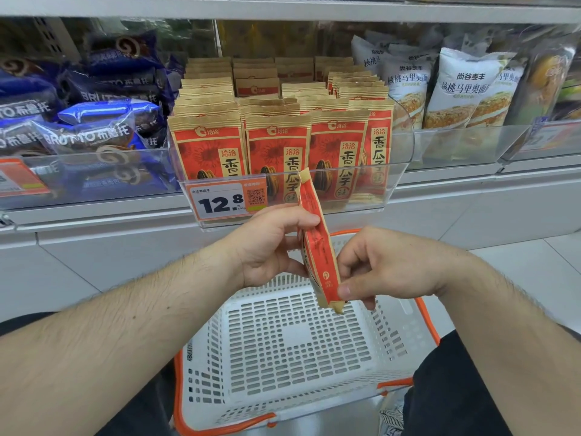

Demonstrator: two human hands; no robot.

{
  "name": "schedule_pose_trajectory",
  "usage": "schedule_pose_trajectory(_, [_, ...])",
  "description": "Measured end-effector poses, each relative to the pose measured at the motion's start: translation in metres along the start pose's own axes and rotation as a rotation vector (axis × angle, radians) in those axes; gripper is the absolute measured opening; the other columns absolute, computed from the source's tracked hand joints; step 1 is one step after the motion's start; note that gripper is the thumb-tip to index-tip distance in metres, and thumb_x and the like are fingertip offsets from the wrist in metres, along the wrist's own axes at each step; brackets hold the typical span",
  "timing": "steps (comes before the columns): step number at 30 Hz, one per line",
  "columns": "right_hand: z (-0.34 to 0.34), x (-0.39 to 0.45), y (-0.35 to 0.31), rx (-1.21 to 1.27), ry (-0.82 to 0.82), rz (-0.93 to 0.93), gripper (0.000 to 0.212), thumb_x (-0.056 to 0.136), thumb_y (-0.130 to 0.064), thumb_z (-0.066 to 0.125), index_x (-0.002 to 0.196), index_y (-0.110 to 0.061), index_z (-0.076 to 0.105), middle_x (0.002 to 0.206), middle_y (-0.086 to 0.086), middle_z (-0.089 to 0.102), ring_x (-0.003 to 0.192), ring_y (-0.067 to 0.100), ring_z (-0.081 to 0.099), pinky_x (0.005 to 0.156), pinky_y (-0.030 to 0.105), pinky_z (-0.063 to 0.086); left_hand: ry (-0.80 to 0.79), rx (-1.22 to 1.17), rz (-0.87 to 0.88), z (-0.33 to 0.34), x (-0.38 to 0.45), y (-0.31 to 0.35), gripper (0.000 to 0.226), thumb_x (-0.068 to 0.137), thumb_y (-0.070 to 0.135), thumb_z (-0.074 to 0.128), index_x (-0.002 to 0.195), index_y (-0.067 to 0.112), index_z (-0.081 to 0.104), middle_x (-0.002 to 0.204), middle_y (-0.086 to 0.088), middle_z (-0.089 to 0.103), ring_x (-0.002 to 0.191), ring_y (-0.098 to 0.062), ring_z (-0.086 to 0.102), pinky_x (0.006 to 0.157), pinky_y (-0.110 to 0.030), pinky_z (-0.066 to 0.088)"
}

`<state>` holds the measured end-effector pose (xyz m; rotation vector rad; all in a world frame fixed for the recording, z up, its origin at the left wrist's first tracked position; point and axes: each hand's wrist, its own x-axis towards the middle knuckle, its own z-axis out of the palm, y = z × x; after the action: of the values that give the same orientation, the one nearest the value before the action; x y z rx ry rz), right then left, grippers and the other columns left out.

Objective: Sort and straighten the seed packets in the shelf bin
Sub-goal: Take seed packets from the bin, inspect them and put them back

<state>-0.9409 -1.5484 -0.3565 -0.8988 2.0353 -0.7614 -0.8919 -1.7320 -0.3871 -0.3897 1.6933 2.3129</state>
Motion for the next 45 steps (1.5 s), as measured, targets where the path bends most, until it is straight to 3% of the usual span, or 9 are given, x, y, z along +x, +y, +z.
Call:
schedule_pose_trajectory(5, [0.002, 0.006, 0.006, 0.094, 0.124, 0.008, 0.027, 0.076, -0.023, 0.083, 0.076, -0.005, 0.062, 0.067, 0.005, 0.063, 0.062, 0.013, 0.060, 0.066, 0.031, 0.056, -0.107, -0.022, -0.016, -0.004, -0.002, 0.001, 0.052, 0.067, 0.014, 0.060, 0.118, 0.003, 0.061, 0.095, -0.020, 0.058, 0.085, -0.031, 0.058, 0.073, -0.042, 0.055])
schedule_pose_trajectory(8, [0.002, 0.010, 0.011, 0.146, 0.219, 0.099, 0.050, 0.062, -0.037, 0.087, 0.092, -0.013, 0.054, 0.085, 0.011, 0.071, 0.066, 0.014, 0.066, 0.072, 0.039, 0.059, -0.160, -0.102, -0.015, -0.005, -0.003, 0.001, 0.046, 0.068, 0.012, 0.057, 0.112, 0.003, 0.065, 0.105, -0.024, 0.057, 0.093, -0.036, 0.054, 0.082, -0.045, 0.053])
schedule_pose_trajectory(11, [0.007, 0.015, 0.010, 0.253, 0.284, 0.086, 0.067, 0.054, -0.043, 0.083, 0.111, -0.022, 0.055, 0.092, 0.001, 0.075, 0.070, 0.009, 0.070, 0.067, 0.030, 0.059, -0.205, -0.196, 0.015, -0.004, -0.003, 0.003, 0.039, 0.070, 0.010, 0.060, 0.108, 0.006, 0.068, 0.110, -0.025, 0.064, 0.100, -0.040, 0.060, 0.096, -0.054, 0.051])
schedule_pose_trajectory(15, [0.010, 0.021, 0.012, 0.353, 0.426, 0.023, 0.056, 0.064, -0.030, 0.088, 0.111, -0.027, 0.058, 0.087, -0.009, 0.075, 0.073, 0.007, 0.070, 0.058, 0.025, 0.053, -0.180, -0.158, 0.062, -0.002, -0.002, 0.004, 0.042, 0.086, 0.020, 0.053, 0.123, 0.008, 0.065, 0.112, -0.019, 0.072, 0.098, -0.032, 0.071, 0.087, -0.045, 0.058])
schedule_pose_trajectory(21, [0.009, 0.028, 0.016, 0.330, 0.541, 0.062, 0.051, 0.070, -0.028, 0.089, 0.111, -0.032, 0.059, 0.093, -0.005, 0.075, 0.075, 0.009, 0.071, 0.059, 0.027, 0.053, -0.052, 0.007, 0.114, -0.003, -0.002, 0.006, 0.028, 0.103, 0.024, 0.046, 0.119, 0.013, 0.067, 0.111, -0.014, 0.075, 0.098, -0.026, 0.073, 0.083, -0.037, 0.059])
schedule_pose_trajectory(31, [0.005, 0.031, 0.006, 0.537, 0.760, -0.110, 0.021, 0.083, -0.014, 0.077, 0.098, -0.024, 0.067, 0.078, -0.006, 0.073, 0.059, 0.004, 0.061, 0.052, 0.020, 0.047, -0.034, 0.088, 0.181, -0.002, 0.001, 0.021, 0.027, 0.105, 0.023, 0.045, 0.112, 0.015, 0.070, 0.103, -0.008, 0.077, 0.088, -0.021, 0.075, 0.066, -0.028, 0.059])
schedule_pose_trajectory(34, [0.004, 0.033, -0.004, 0.611, 0.774, -0.166, 0.013, 0.086, -0.010, 0.073, 0.094, -0.018, 0.066, 0.070, -0.007, 0.071, 0.054, 0.001, 0.060, 0.049, 0.018, 0.045, 0.022, 0.192, 0.232, -0.002, 0.004, 0.033, 0.025, 0.105, 0.024, 0.048, 0.111, 0.013, 0.069, 0.099, -0.008, 0.078, 0.088, -0.023, 0.075, 0.074, -0.035, 0.061])
schedule_pose_trajectory(40, [-0.005, 0.040, -0.027, 0.705, 0.846, -0.246, 0.010, 0.087, -0.007, 0.070, 0.096, -0.011, 0.067, 0.074, 0.000, 0.073, 0.059, 0.009, 0.065, 0.047, 0.021, 0.047, 0.113, 0.301, 0.331, 0.001, 0.002, 0.062, 0.022, 0.104, 0.027, 0.052, 0.111, 0.017, 0.070, 0.096, -0.005, 0.078, 0.087, -0.024, 0.076, 0.083, -0.044, 0.060])
schedule_pose_trajectory(45, [-0.021, 0.043, -0.048, 0.762, 0.847, -0.339, 0.016, 0.082, -0.011, 0.070, 0.097, -0.008, 0.065, 0.076, 0.001, 0.074, 0.060, 0.011, 0.067, 0.046, 0.019, 0.047, 0.102, 0.368, 0.386, -0.002, -0.006, 0.103, 0.015, 0.101, 0.025, 0.058, 0.109, 0.024, 0.071, 0.096, 0.003, 0.078, 0.085, -0.015, 0.075, 0.075, -0.031, 0.061])
